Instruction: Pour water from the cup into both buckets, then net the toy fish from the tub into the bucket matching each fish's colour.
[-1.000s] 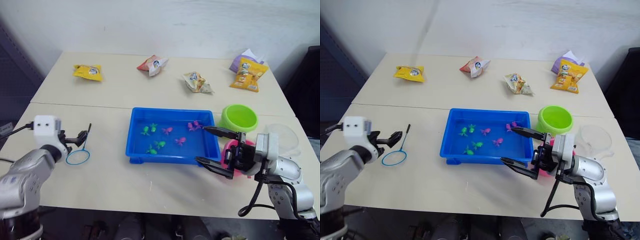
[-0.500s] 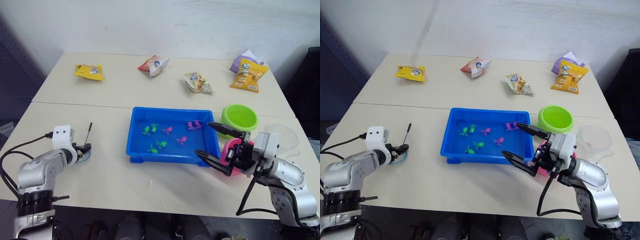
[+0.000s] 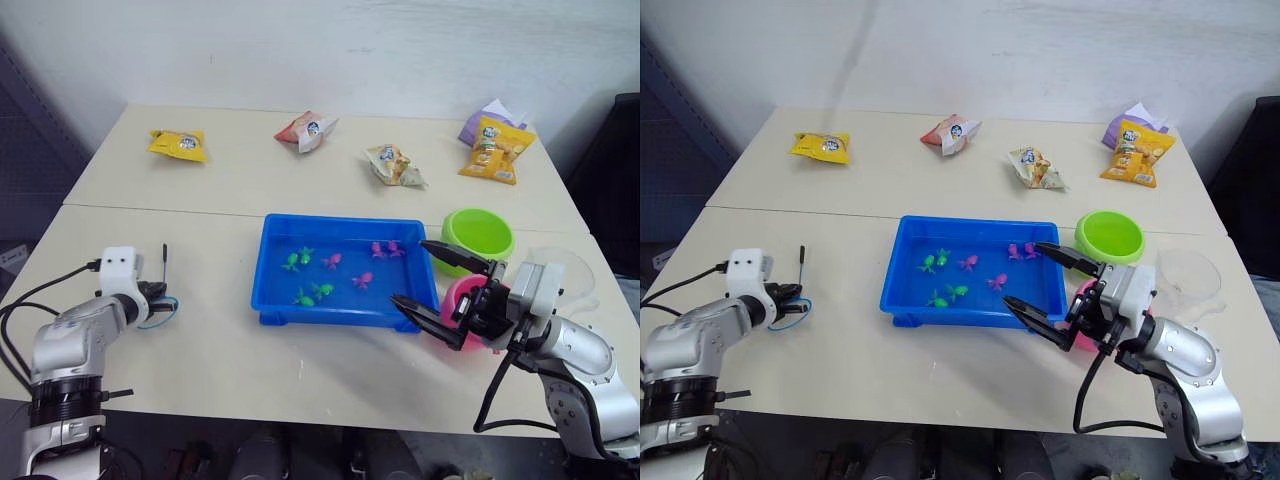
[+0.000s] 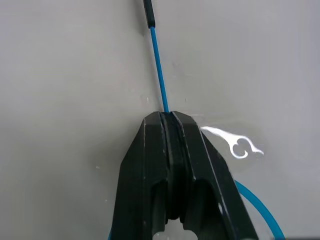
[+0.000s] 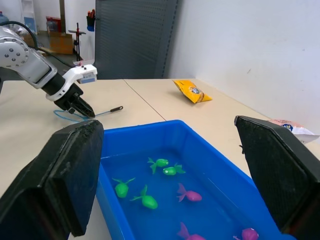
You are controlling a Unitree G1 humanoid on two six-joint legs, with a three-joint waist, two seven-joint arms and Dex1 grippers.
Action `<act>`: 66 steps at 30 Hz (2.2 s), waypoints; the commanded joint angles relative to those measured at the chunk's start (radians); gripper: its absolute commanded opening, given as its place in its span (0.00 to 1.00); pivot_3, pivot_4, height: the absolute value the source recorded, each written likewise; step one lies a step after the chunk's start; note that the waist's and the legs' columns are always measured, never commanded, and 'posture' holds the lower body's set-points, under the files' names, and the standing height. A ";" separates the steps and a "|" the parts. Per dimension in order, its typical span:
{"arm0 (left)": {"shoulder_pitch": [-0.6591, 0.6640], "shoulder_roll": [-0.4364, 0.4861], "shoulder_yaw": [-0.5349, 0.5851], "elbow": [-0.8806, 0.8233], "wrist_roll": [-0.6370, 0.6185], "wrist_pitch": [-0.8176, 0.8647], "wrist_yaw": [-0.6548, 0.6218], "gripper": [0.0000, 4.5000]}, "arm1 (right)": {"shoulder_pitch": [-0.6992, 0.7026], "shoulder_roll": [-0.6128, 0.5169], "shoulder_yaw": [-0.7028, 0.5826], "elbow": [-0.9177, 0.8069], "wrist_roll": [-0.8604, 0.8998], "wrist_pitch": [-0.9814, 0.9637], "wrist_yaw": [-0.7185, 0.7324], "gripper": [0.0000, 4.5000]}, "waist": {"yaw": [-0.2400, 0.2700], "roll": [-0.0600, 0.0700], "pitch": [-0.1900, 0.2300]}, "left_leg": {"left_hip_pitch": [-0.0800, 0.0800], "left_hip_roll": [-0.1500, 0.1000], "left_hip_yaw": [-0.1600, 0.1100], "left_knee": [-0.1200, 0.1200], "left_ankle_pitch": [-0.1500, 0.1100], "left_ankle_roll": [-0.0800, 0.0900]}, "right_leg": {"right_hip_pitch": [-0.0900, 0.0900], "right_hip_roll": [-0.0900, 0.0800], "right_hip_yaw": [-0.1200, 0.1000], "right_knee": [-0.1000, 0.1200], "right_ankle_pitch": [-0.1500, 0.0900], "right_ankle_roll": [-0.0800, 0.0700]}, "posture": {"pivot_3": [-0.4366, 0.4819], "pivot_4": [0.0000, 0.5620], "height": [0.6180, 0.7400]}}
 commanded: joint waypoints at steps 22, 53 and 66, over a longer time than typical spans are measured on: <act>-0.421 0.150 -0.601 -0.150 0.081 -0.669 -1.133 0.01 | -0.496 -0.236 0.236 -0.088 0.184 0.772 0.000 1.00 | -0.013 0.005 0.001 | -0.013 -0.001 -0.001 0.005 0.001 0.007 | -0.006 -0.001 -0.004 0.000 0.000 0.001 | 0.48 0.27 0.98; -0.446 0.046 -0.613 -0.127 0.118 -0.636 -1.049 0.00 | -0.474 -0.078 0.276 -0.071 0.126 0.792 -0.079 0.01 | -0.011 0.005 0.001 | -0.025 -0.001 -0.002 0.018 0.003 0.009 | -0.016 -0.001 -0.003 0.012 0.002 0.003 | 0.48 0.27 0.98; -0.521 0.019 -0.259 -0.050 -0.229 -0.412 -0.913 0.99 | -0.490 -0.113 0.256 -0.061 0.020 0.598 0.043 0.00 | -0.013 0.005 0.001 | -0.024 -0.001 -0.002 0.019 0.003 0.009 | -0.016 0.000 -0.003 0.013 0.002 0.003 | 0.48 0.27 0.98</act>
